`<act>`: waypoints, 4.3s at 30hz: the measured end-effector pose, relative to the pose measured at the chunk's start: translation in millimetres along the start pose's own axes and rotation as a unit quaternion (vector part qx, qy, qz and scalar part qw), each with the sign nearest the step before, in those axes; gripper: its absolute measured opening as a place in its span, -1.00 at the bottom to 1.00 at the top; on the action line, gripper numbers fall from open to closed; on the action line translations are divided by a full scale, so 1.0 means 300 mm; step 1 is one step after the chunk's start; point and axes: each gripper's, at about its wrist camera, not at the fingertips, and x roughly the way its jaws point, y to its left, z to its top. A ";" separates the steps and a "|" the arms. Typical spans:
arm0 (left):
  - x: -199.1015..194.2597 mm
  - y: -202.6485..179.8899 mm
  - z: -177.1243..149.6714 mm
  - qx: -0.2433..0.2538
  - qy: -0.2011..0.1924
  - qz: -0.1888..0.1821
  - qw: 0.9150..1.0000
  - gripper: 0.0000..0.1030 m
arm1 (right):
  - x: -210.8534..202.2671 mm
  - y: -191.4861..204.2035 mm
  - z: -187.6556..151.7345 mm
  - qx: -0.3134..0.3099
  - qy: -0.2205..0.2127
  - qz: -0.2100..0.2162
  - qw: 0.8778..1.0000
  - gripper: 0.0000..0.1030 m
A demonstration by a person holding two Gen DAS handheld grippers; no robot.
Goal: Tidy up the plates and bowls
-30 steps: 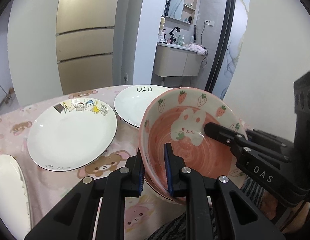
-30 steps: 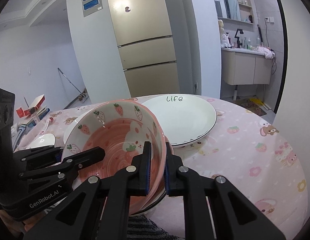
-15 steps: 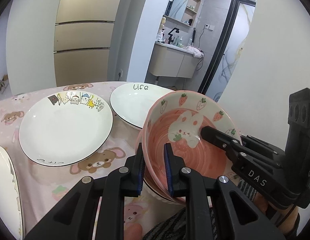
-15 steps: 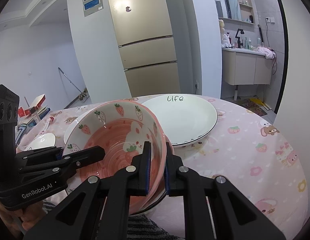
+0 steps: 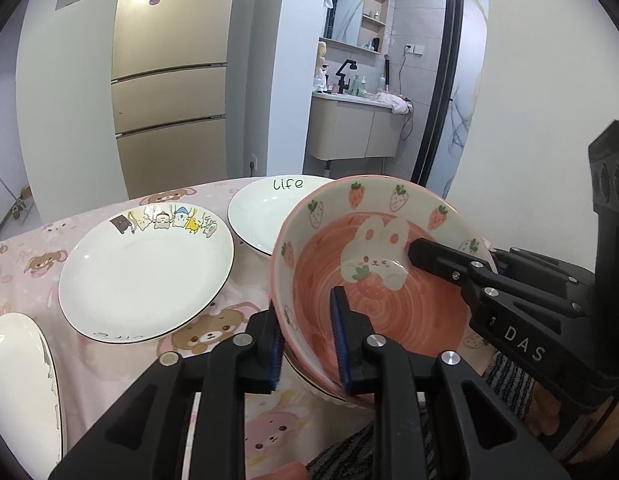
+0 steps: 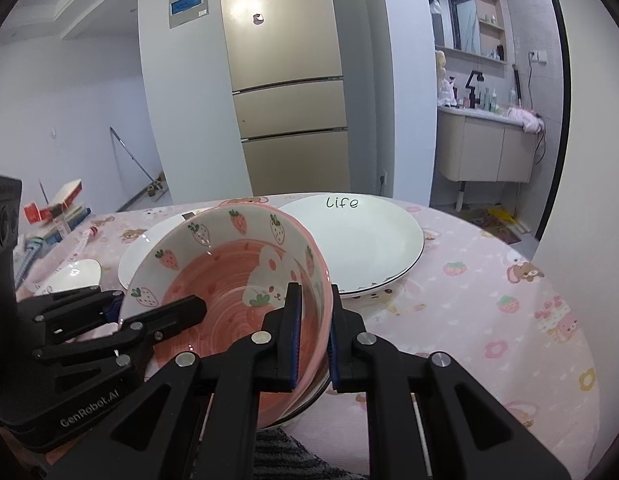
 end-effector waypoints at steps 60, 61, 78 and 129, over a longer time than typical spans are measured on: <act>-0.035 0.119 -0.002 -0.062 -0.052 0.043 0.996 1.00 | -0.120 -0.013 0.021 0.026 -0.118 0.068 0.990 1.00; -0.038 0.125 0.000 -0.066 -0.055 0.044 0.995 1.00 | -0.125 -0.008 0.021 0.023 -0.123 0.068 0.990 1.00; -0.270 0.225 0.050 -0.049 -0.133 0.139 0.980 1.00 | -0.254 0.122 0.032 -0.042 -0.257 0.139 0.955 1.00; -0.452 0.947 -0.421 -0.315 0.047 0.204 0.926 0.88 | 0.481 0.833 -0.070 -0.161 0.184 0.319 0.916 0.98</act>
